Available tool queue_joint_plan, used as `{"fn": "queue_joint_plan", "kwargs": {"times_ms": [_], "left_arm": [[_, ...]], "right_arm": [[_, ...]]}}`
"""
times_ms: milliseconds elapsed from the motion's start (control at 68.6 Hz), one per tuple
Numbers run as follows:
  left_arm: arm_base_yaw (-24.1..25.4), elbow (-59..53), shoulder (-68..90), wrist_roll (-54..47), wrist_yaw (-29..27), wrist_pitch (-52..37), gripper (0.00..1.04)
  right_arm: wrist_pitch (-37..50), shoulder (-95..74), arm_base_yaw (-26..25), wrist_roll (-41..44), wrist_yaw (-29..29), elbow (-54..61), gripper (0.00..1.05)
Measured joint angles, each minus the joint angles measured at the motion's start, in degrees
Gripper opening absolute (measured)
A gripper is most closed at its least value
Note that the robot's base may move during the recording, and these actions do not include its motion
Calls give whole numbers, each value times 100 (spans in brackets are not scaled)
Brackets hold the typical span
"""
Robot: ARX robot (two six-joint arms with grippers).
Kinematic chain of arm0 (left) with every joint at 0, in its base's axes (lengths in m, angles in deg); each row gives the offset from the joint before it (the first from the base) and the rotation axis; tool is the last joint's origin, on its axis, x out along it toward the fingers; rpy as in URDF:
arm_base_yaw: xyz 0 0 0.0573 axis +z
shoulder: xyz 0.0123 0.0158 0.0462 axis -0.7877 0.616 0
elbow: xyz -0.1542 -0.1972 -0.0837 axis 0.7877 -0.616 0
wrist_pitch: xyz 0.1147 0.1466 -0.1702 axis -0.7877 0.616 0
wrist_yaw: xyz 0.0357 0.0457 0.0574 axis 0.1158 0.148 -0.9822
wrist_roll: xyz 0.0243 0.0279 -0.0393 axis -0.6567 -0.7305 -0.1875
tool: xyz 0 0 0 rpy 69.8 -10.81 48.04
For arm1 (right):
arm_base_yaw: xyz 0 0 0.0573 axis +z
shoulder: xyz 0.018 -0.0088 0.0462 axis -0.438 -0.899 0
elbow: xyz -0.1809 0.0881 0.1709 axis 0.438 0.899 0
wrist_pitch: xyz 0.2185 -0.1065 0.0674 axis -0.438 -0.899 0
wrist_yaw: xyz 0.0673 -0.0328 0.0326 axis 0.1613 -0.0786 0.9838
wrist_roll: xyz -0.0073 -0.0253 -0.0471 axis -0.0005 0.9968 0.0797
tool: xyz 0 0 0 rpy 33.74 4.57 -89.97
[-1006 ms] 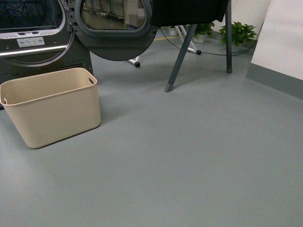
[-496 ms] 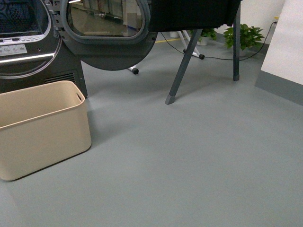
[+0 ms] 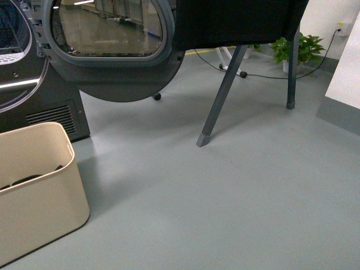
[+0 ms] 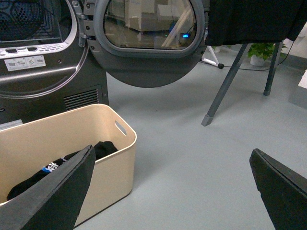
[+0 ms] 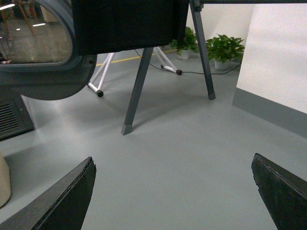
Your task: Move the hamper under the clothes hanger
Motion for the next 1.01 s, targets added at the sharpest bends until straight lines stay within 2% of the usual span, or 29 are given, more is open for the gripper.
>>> {"fn": "queue_joint_plan", "kwargs": {"times_ms": [1006], "left_arm": [[-7,0,7,0,-9,2,98]], "right_arm": [[2,0,0,2,9,0,97]]}}
